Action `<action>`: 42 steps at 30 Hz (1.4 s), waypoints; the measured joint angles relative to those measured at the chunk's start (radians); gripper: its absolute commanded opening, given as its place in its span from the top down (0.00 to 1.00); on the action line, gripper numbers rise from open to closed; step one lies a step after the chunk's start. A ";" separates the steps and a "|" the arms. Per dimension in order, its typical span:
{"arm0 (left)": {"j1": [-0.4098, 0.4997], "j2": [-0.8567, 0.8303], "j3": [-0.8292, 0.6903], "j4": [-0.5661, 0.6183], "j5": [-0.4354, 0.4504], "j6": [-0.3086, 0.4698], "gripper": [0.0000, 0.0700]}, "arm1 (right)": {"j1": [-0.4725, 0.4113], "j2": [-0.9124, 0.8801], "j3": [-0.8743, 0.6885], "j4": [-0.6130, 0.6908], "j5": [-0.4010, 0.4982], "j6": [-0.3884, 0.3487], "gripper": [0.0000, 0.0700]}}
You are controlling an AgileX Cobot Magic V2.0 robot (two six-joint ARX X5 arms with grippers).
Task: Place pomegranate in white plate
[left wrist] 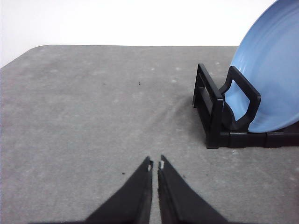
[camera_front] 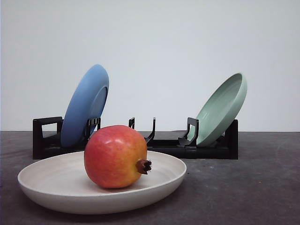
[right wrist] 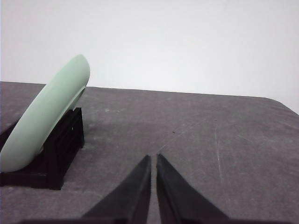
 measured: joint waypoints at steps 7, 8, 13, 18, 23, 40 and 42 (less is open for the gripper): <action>0.000 0.000 0.000 0.000 0.000 0.000 1.00 | 0.000 0.000 0.000 0.000 0.000 0.000 0.97; 0.000 0.000 0.000 0.000 0.000 0.000 1.00 | 0.000 0.000 0.000 0.000 0.000 0.000 0.97; 0.000 0.000 0.000 0.000 0.000 0.000 1.00 | 0.000 0.000 0.000 0.000 0.000 0.000 0.97; 0.000 0.000 0.000 0.000 0.000 0.000 1.00 | 0.000 0.000 0.000 0.000 0.000 0.000 0.97; 0.000 0.000 0.000 0.000 0.000 0.000 1.00 | 0.000 0.000 0.000 0.000 0.000 0.000 0.97; 0.000 0.000 0.000 0.000 0.000 0.000 1.00 | 0.000 0.000 0.000 0.000 0.000 0.000 0.97; 0.000 0.000 0.000 0.000 0.000 0.000 1.00 | 0.000 0.000 0.000 0.000 0.000 0.000 0.97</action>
